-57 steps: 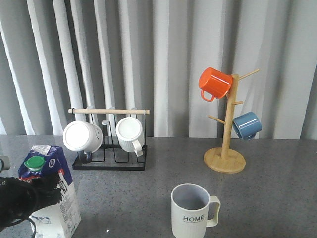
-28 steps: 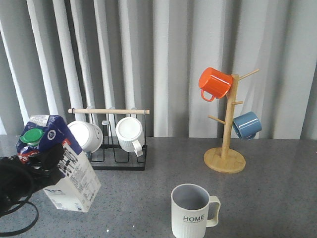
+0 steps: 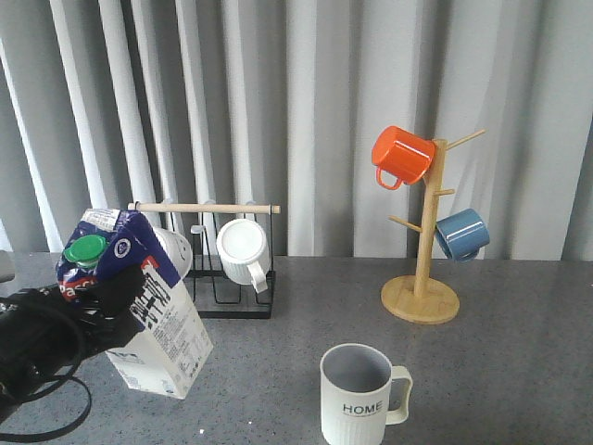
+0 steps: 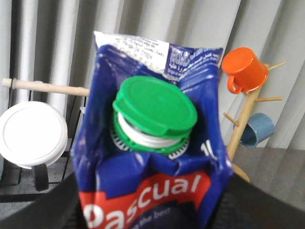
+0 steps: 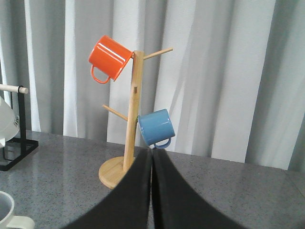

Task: Place milk next to cup
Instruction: 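Lift the milk carton off the table with the left gripper, then carry the carton with the left gripper toward the white HOME mug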

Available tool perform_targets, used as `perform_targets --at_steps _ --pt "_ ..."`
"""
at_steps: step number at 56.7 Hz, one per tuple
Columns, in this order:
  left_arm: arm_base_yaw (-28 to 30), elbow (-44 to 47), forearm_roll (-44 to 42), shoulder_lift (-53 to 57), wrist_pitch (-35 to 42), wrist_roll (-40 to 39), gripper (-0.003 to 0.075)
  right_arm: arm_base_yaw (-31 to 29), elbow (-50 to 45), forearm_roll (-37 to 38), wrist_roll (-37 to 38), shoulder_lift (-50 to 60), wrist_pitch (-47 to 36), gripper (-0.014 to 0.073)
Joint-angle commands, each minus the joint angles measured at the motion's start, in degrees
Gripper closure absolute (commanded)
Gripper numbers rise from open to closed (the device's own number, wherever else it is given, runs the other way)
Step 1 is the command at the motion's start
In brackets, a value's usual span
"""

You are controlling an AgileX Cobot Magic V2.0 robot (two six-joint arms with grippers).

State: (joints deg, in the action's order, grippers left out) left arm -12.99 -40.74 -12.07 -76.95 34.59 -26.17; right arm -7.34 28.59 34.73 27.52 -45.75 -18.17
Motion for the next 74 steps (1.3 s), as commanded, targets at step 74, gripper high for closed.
perform_targets --at_steps 74 --pt "-37.6 -25.9 82.3 -18.8 19.9 71.5 0.0413 -0.3 1.8 -0.3 -0.6 0.1 -3.5 0.0602"
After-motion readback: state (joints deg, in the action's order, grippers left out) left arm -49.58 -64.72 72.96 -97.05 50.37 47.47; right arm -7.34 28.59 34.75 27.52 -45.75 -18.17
